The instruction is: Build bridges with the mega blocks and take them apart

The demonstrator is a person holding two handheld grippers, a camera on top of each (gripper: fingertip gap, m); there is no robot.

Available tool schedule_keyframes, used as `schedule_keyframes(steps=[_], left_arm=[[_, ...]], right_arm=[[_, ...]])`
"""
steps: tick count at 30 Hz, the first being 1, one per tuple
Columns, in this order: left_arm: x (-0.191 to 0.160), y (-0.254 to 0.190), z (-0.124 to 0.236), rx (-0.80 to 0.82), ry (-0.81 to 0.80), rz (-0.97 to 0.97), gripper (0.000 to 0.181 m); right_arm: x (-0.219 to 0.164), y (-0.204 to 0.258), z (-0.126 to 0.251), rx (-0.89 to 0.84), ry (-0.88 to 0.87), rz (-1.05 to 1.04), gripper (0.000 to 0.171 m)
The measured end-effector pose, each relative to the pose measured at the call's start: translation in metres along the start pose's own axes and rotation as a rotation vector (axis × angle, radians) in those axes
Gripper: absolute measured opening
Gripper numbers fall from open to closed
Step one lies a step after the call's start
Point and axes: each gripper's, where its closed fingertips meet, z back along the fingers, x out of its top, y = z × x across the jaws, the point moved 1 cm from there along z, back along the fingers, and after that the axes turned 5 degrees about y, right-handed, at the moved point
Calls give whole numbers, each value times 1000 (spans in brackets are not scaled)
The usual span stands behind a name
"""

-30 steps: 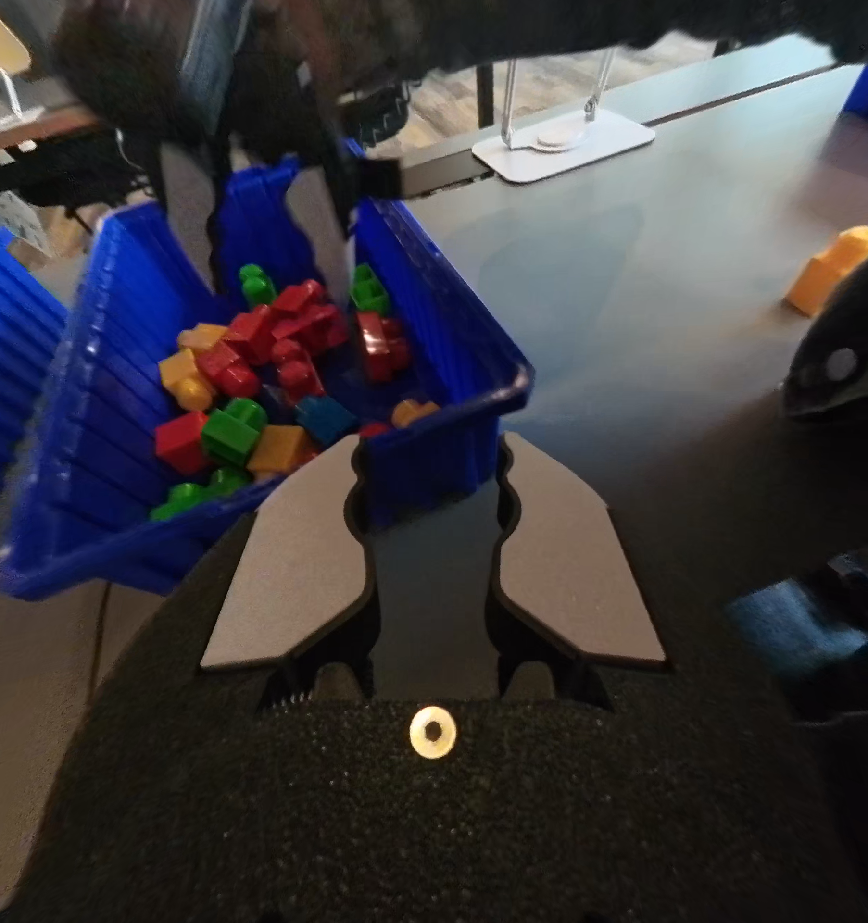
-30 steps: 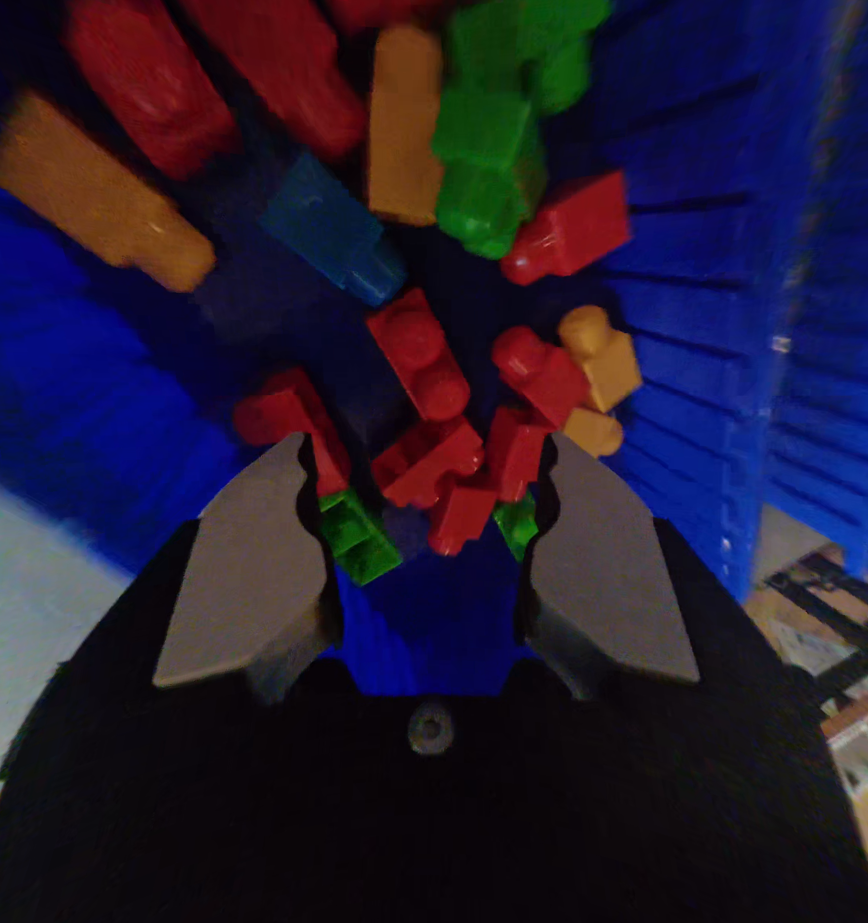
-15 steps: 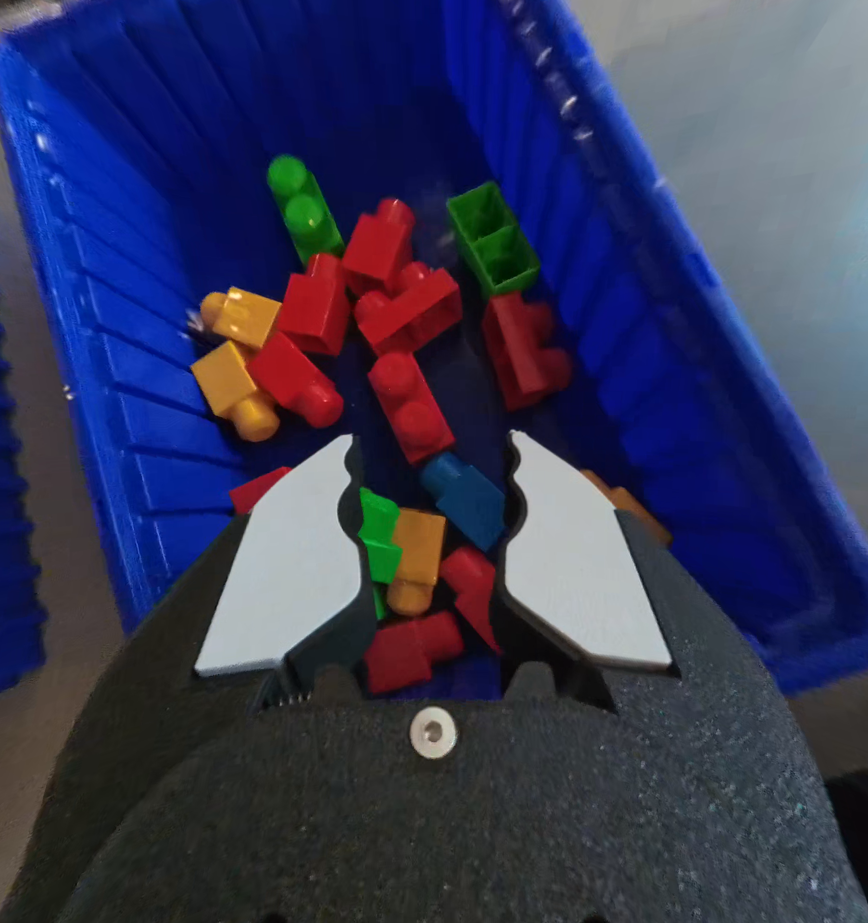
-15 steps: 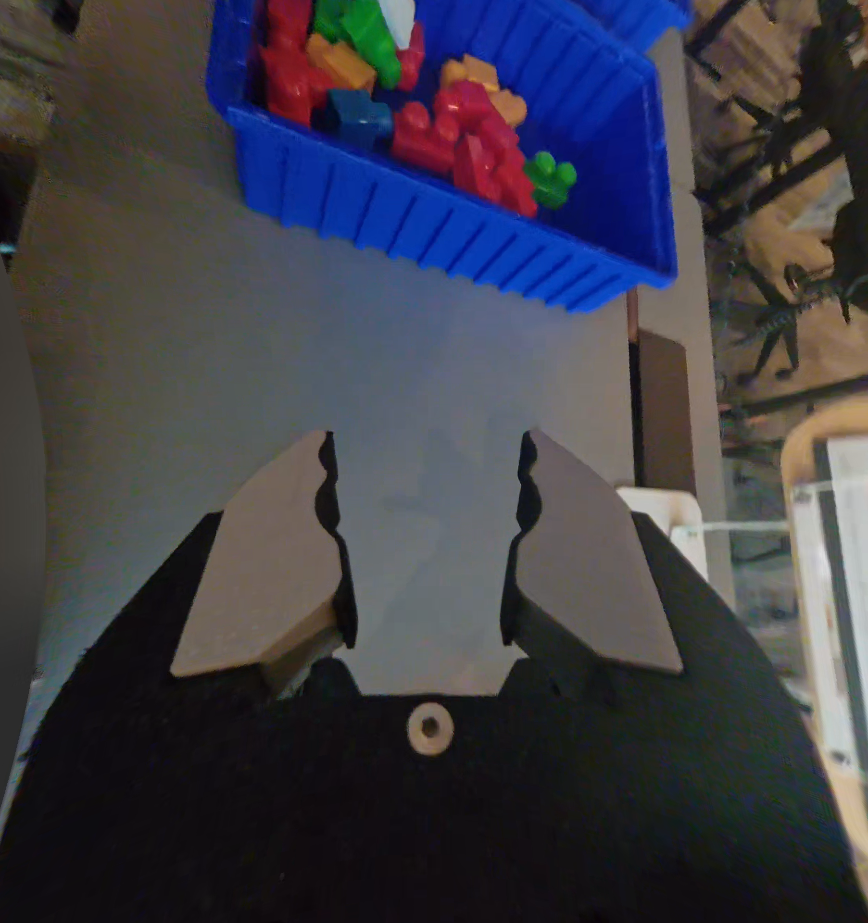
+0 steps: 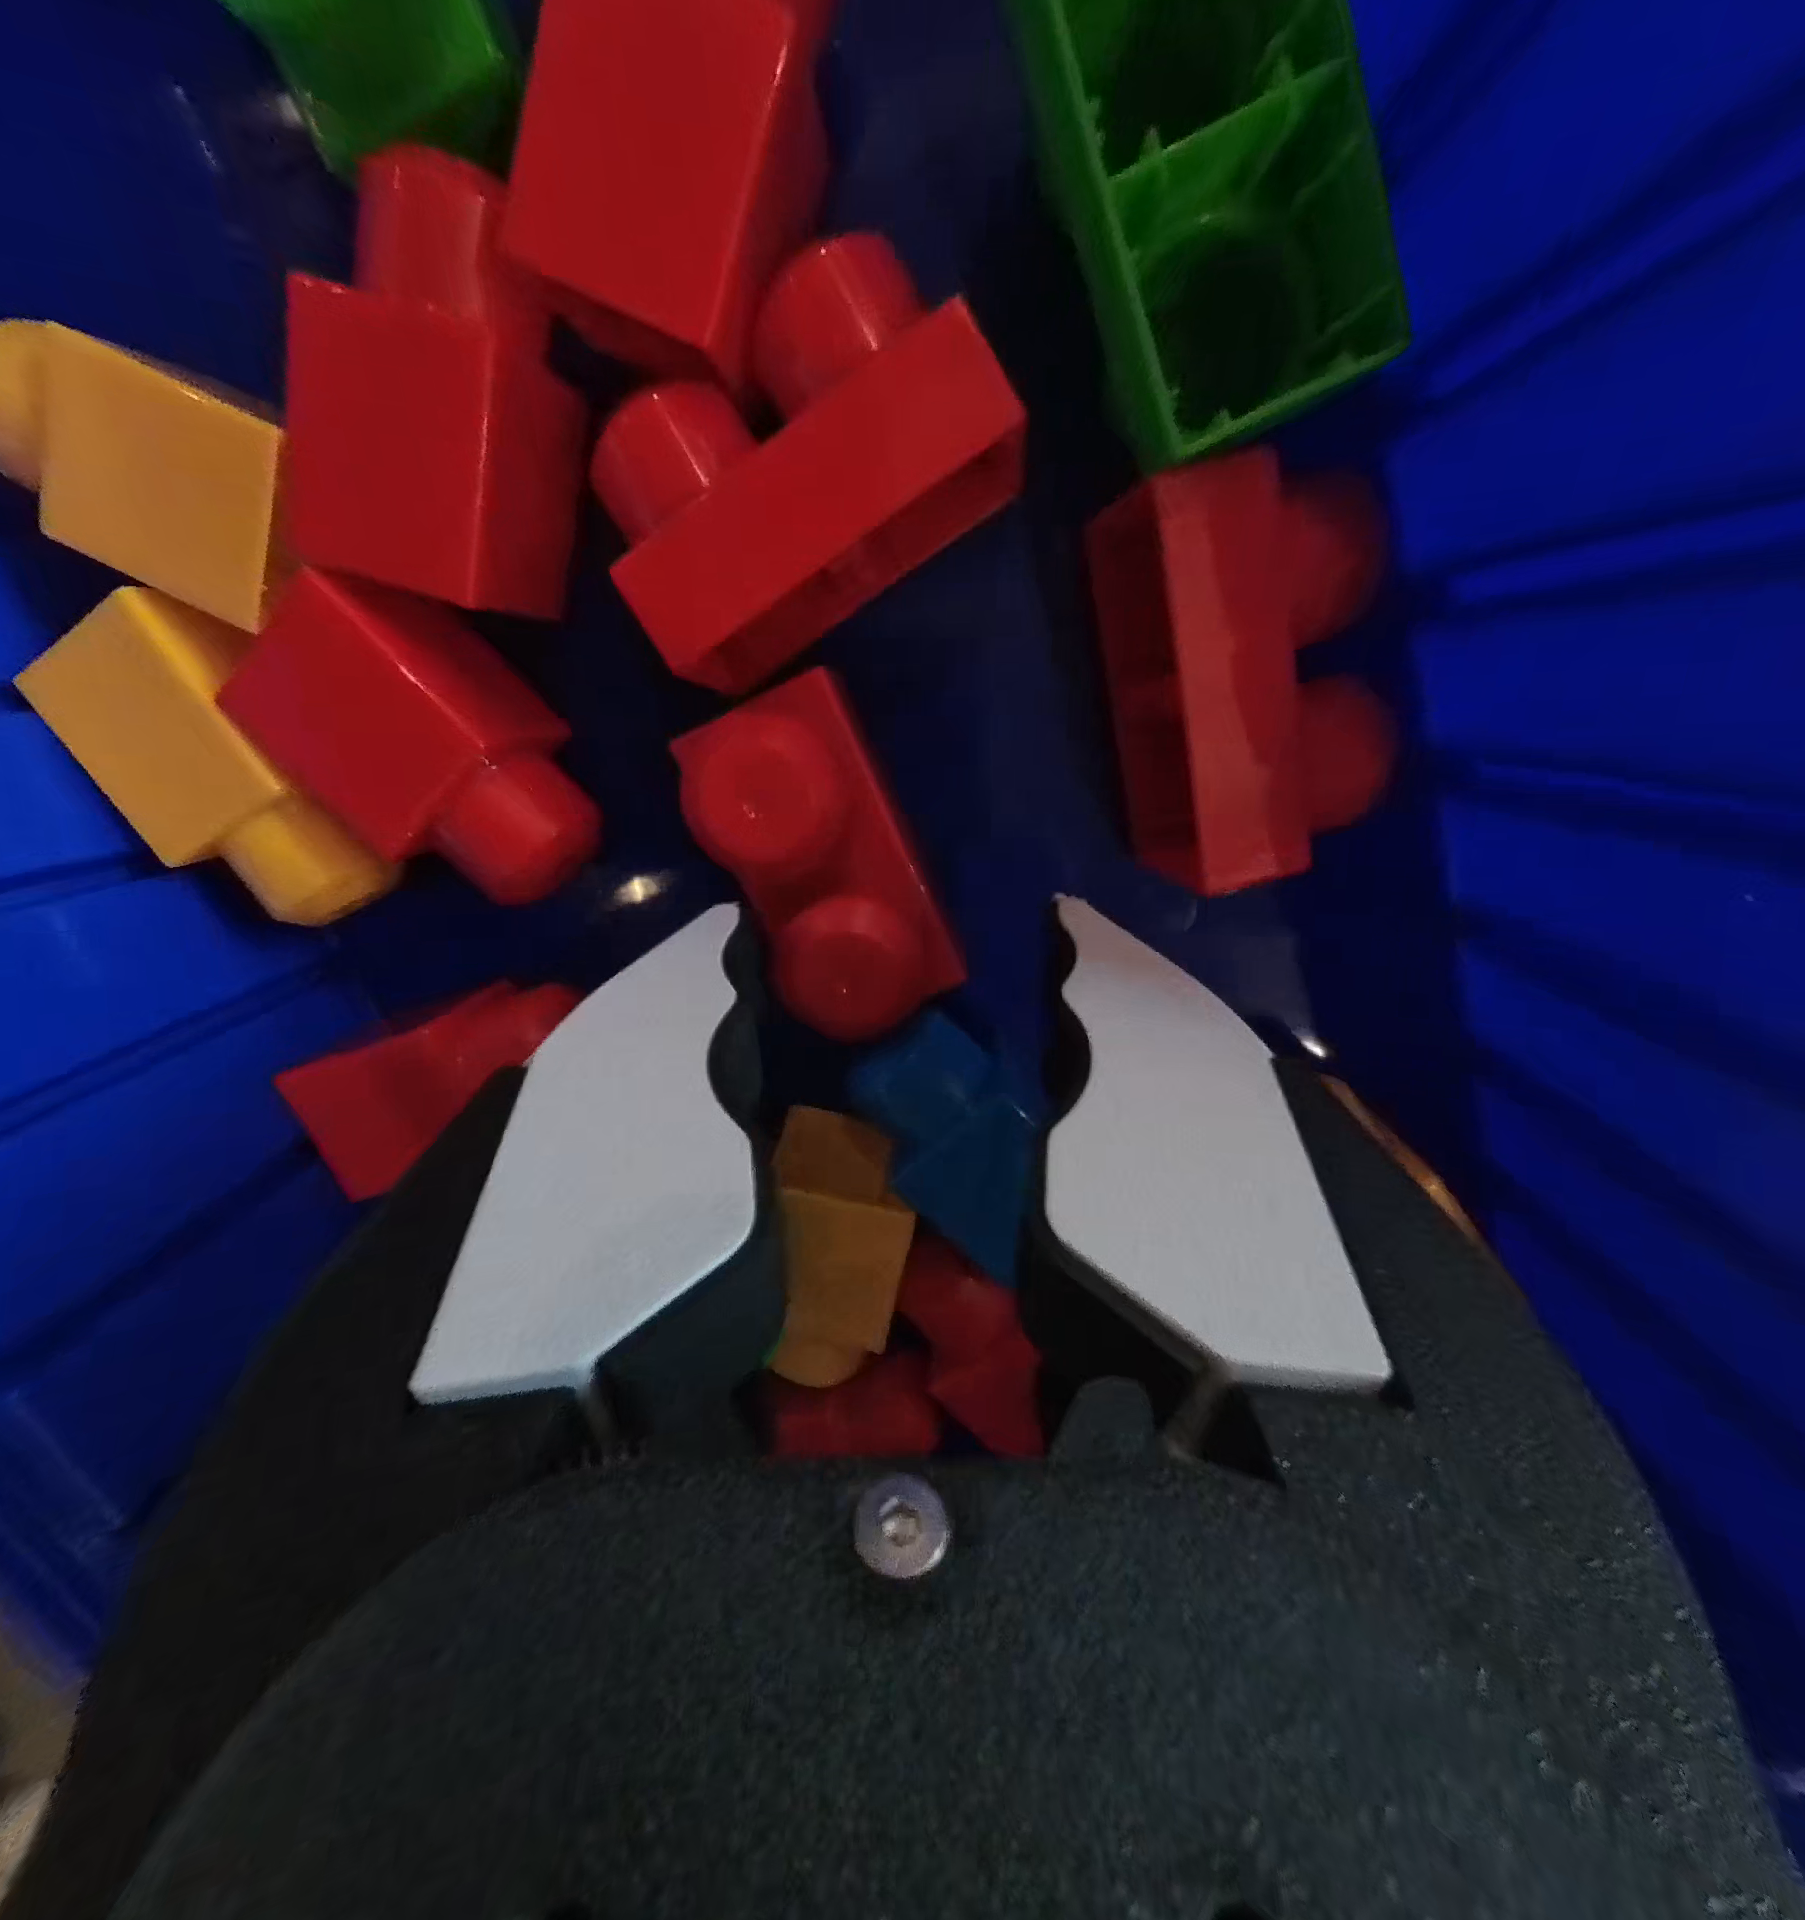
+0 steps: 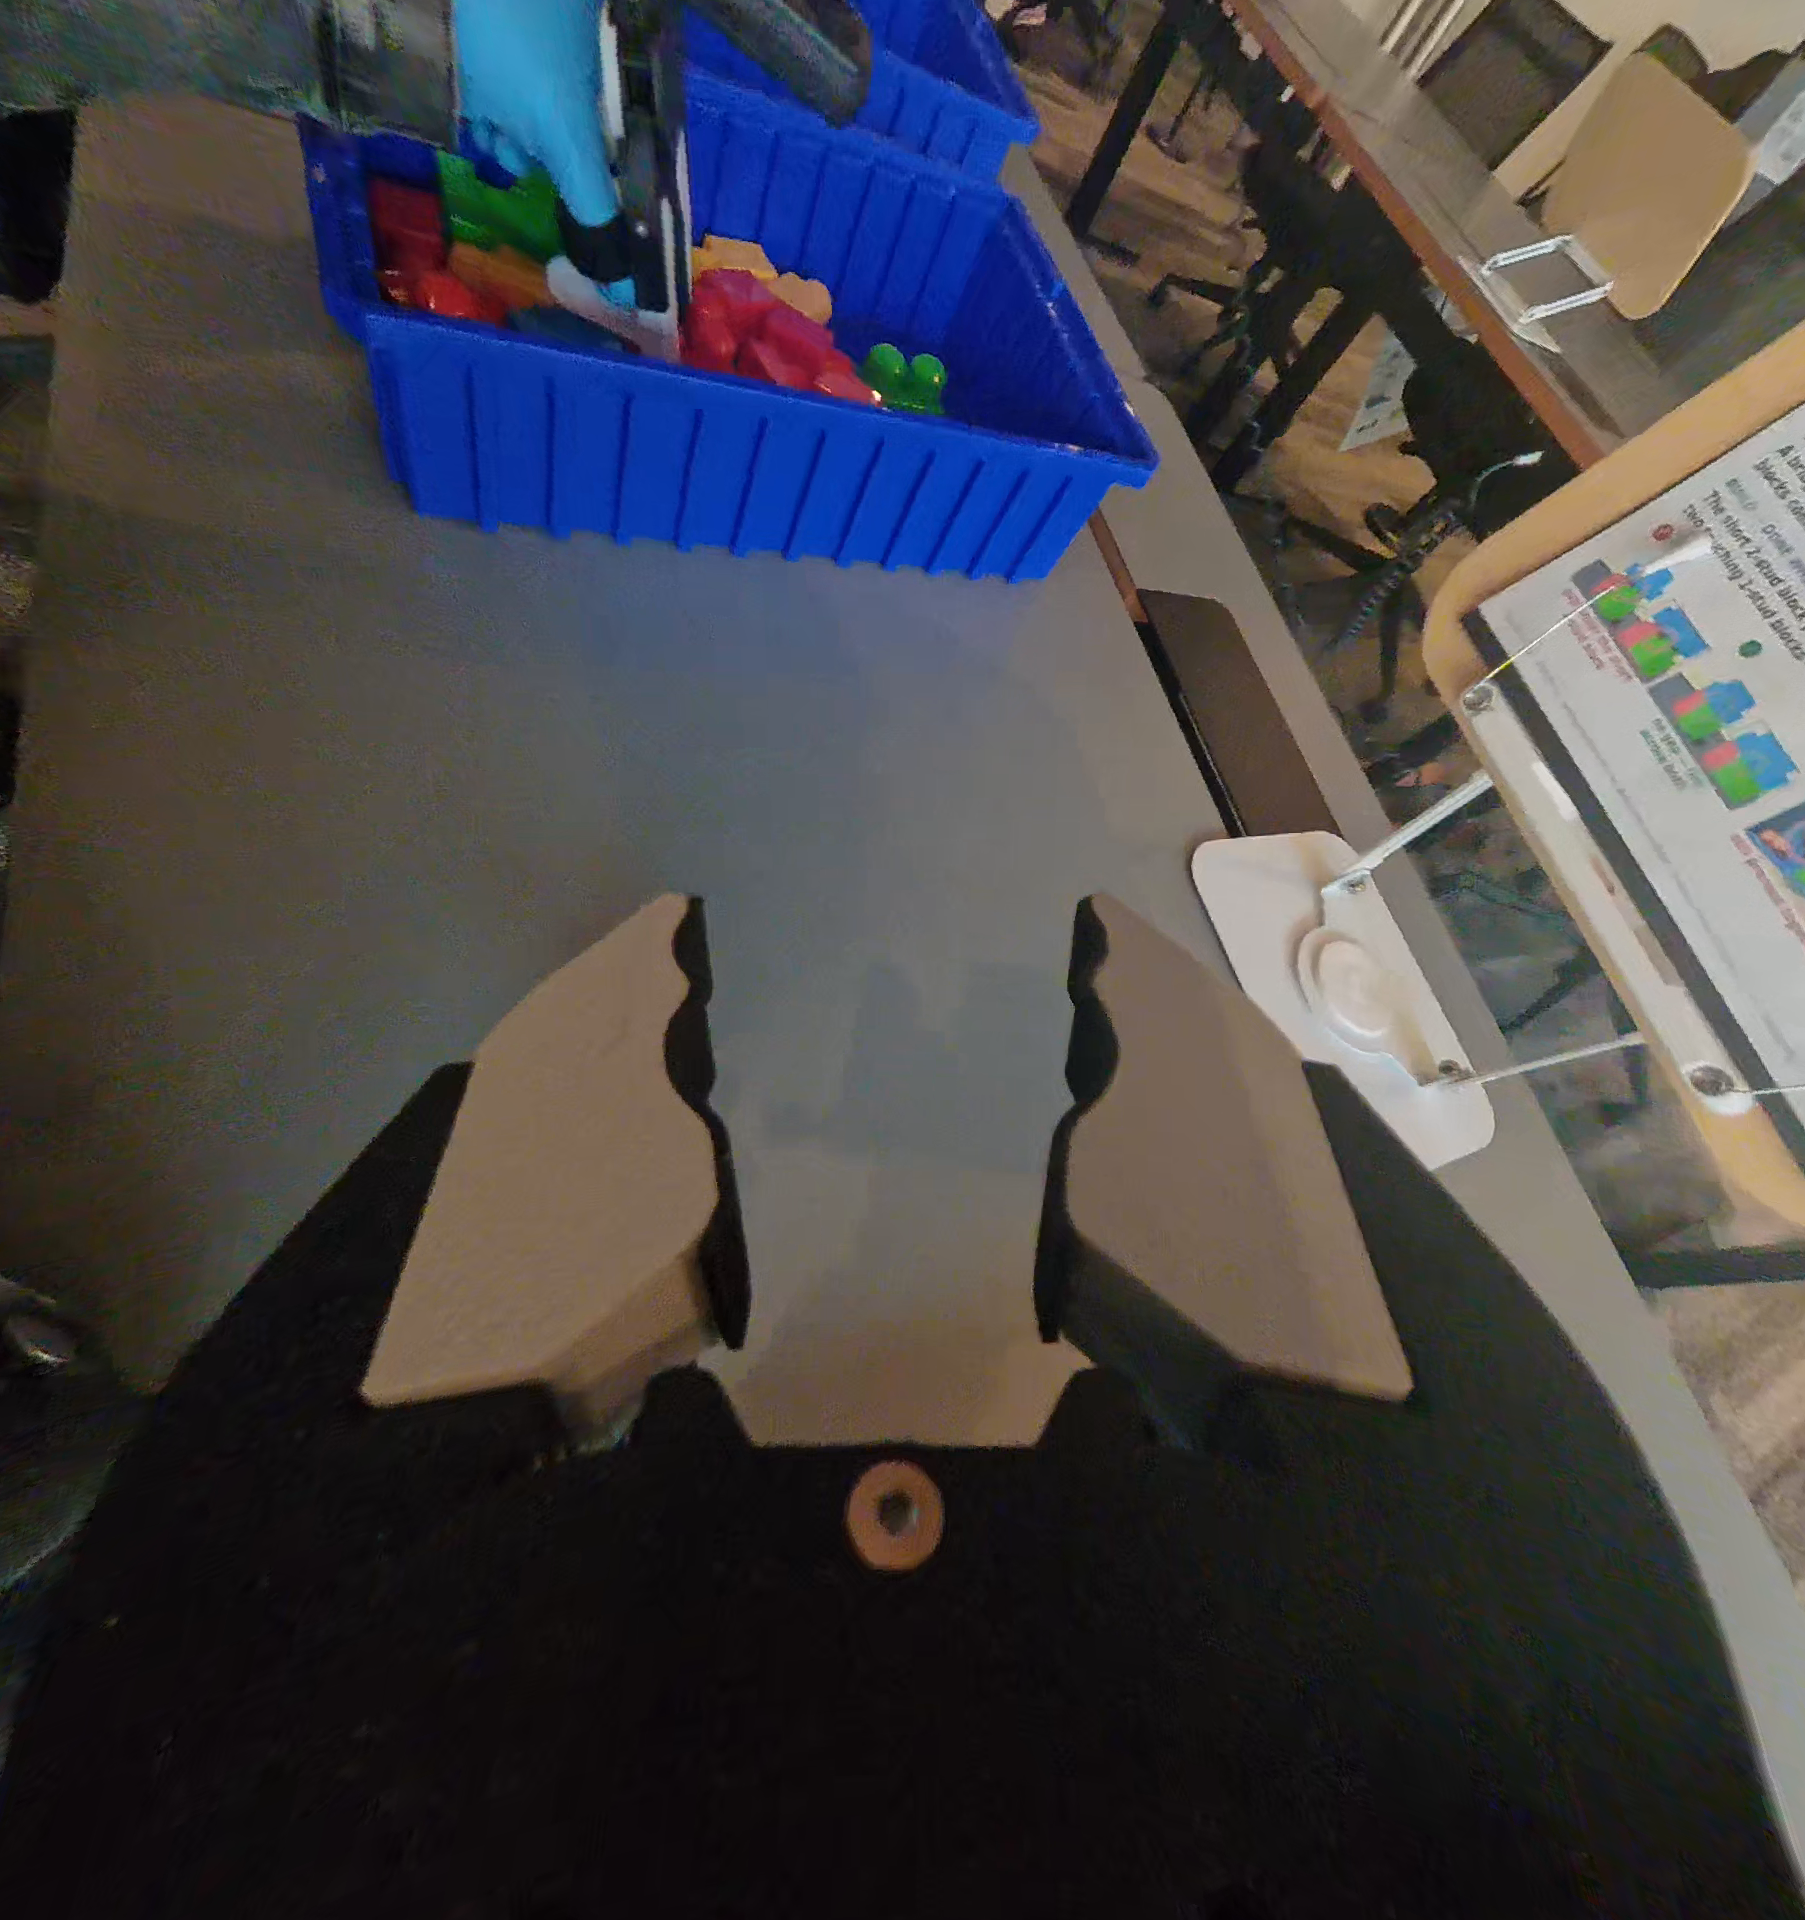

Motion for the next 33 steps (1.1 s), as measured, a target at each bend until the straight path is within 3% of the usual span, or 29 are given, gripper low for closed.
schedule_keyframes(steps=[5,11,20,26,33], left_arm=[[-3,13,-11,82,72,-15,41],[-6,12,-13,-26,18,-2,36],[-5,9,46,28,-157,-99,35],[9,-38,113,40,-322,-301,35],[14,-139,163,-79,-412,-619,35]], right_arm=[[-2,1,8,-14,-9,-1,66],[-5,-1,14,-50,10,19,66],[-2,6,2,-18,28,14,64],[12,19,-13,71,5,26,64],[50,36,-32,246,-87,40,65]])
